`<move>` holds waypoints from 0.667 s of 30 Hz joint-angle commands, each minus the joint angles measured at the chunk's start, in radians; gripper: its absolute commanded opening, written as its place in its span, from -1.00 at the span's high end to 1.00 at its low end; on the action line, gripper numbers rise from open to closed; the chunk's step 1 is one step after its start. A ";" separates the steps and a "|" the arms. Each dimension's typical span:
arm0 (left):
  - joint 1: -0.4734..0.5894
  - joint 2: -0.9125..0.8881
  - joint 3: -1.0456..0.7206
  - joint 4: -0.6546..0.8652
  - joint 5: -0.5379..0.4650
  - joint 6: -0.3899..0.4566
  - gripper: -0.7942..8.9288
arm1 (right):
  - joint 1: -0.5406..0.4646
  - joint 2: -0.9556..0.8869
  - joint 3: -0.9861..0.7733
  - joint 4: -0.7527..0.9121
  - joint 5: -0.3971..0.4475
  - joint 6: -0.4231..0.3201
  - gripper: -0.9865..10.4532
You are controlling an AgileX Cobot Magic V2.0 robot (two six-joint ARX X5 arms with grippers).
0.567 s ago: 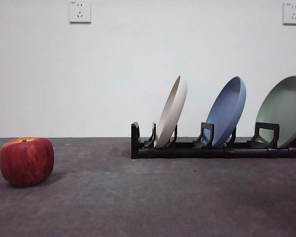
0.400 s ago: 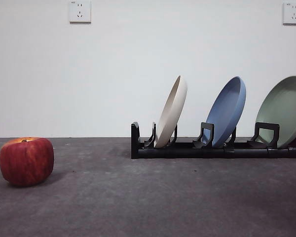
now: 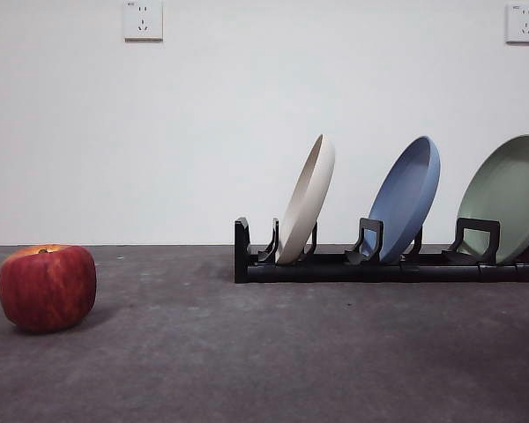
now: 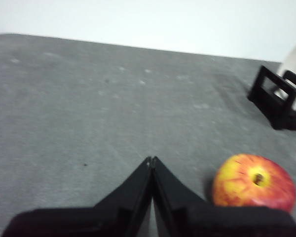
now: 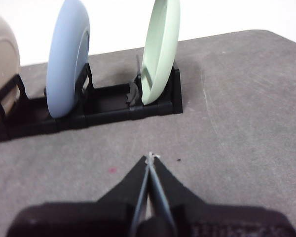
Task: Take the yellow plate from the plate rack,put the plate on the table,take the apple from the table,put the apple in the plate
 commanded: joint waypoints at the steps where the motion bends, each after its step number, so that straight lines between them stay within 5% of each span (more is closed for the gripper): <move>1: 0.003 0.010 0.050 -0.016 0.011 -0.010 0.85 | -0.001 0.008 0.060 0.015 -0.003 0.051 0.86; 13: 0.003 0.174 0.311 -0.128 0.095 -0.039 0.85 | -0.001 0.267 0.386 -0.050 -0.147 0.067 0.86; 20: 0.003 0.323 0.507 -0.219 0.210 -0.027 0.85 | 0.000 0.473 0.671 -0.262 -0.248 -0.045 0.86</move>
